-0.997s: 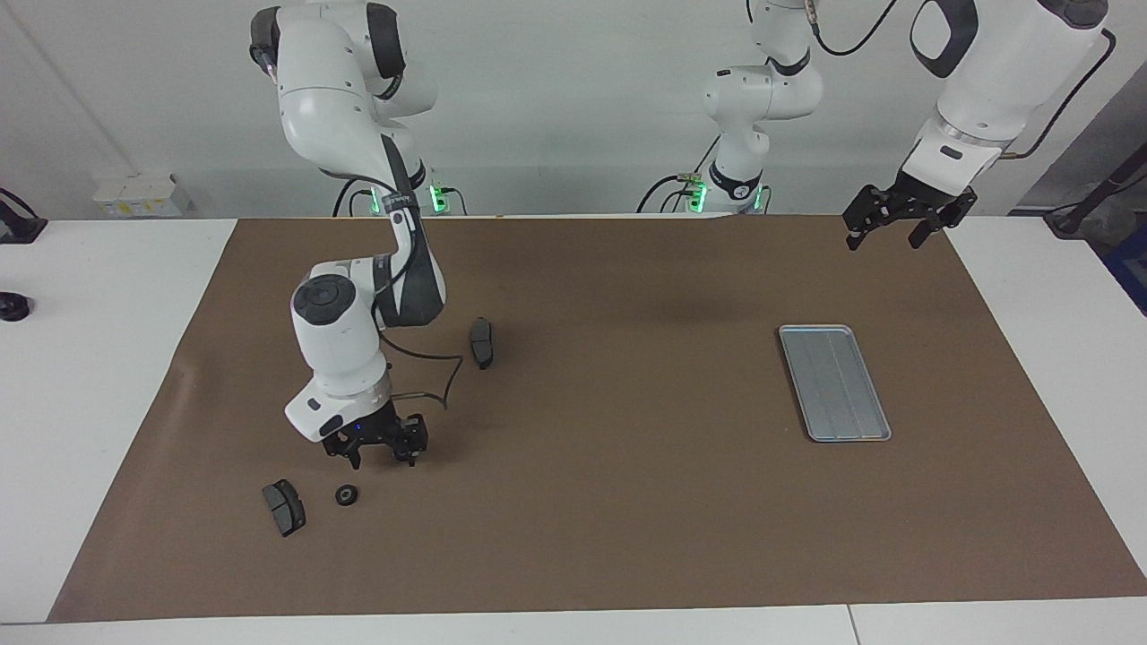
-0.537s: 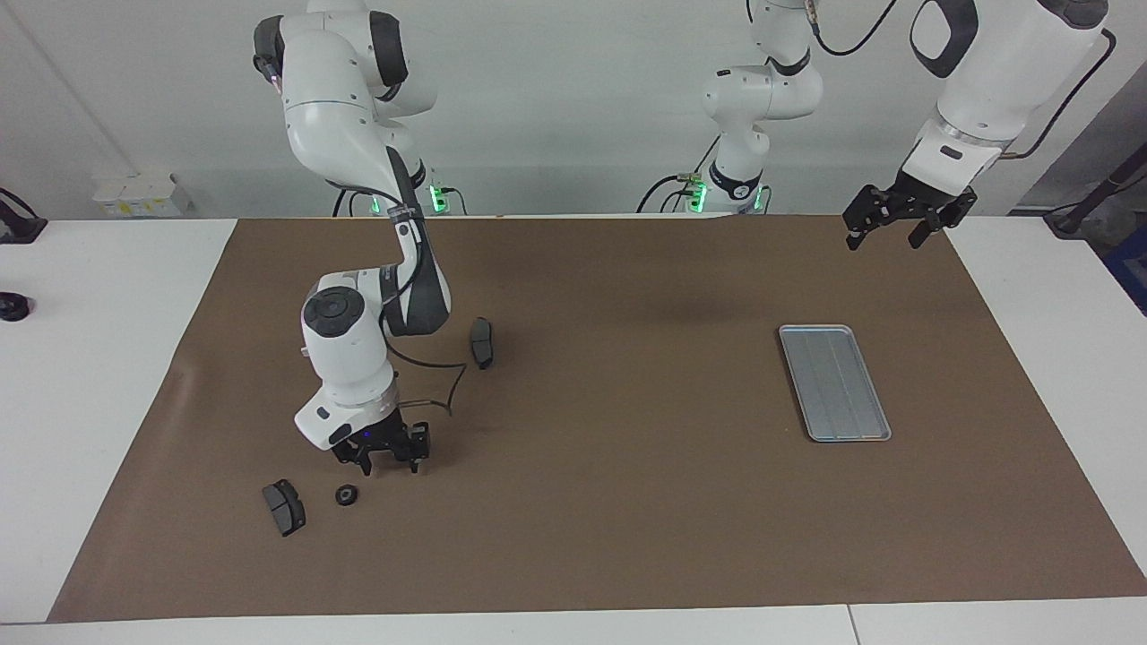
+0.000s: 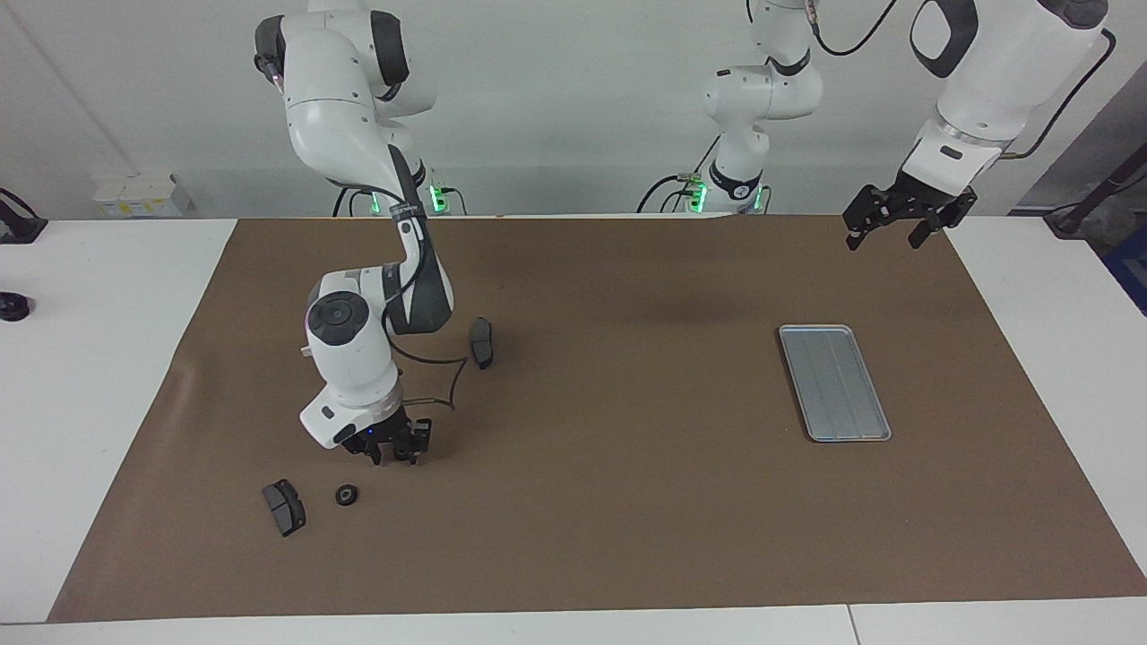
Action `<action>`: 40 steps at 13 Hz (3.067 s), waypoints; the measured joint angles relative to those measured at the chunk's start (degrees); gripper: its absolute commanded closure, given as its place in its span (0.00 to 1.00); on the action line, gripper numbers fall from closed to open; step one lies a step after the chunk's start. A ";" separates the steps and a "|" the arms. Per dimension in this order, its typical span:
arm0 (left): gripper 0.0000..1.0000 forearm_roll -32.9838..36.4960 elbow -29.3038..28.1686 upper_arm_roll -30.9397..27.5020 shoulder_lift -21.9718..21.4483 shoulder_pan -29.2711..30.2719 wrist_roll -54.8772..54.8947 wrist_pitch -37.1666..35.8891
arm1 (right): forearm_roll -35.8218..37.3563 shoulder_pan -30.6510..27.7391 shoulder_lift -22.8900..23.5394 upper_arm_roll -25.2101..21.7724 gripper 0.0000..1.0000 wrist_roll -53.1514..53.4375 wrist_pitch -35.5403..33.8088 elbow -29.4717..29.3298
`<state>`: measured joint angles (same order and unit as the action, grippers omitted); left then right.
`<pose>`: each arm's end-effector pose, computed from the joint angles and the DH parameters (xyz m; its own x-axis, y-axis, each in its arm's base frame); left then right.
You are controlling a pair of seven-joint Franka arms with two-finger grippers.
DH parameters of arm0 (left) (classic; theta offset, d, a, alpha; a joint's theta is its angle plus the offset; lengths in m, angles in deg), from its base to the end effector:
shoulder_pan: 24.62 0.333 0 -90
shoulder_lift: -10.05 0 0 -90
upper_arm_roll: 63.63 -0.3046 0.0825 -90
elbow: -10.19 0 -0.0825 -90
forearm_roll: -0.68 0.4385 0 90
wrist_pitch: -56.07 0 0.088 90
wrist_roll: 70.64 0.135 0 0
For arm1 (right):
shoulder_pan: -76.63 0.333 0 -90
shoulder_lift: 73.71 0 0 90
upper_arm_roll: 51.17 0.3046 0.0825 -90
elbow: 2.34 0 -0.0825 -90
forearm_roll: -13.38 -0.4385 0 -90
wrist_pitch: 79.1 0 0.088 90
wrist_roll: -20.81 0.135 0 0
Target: Pick bearing gear from pile to tray
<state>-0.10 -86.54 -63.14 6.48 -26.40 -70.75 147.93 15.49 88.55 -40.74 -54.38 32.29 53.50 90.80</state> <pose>0.5901 -0.0253 0.5634 0.9990 -0.0372 -0.0227 -0.0369 -0.9992 0.0130 0.7318 0.1142 0.2283 0.9924 -0.0119 0.1223 -0.0164 -0.9992 0.0366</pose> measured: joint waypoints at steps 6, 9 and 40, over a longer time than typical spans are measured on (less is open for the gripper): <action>0.00 0.00 0.00 0.00 0.00 0.00 0.00 0.00 | 0.00 0.51 -0.01 -0.06 0.78 1.28 -1.62 -0.01; 0.00 0.00 0.00 0.00 0.00 0.00 0.00 0.00 | -0.01 0.51 -0.05 -0.06 0.89 1.30 -1.70 -0.03; 0.00 0.00 -6.45 -0.36 2.30 0.22 -6.95 17.02 | -2.83 36.82 4.65 0.52 0.25 26.89 19.07 -6.97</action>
<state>-0.10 -92.99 -63.50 8.78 -26.18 -77.70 164.95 12.66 125.37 -36.08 -53.86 59.18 72.57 83.83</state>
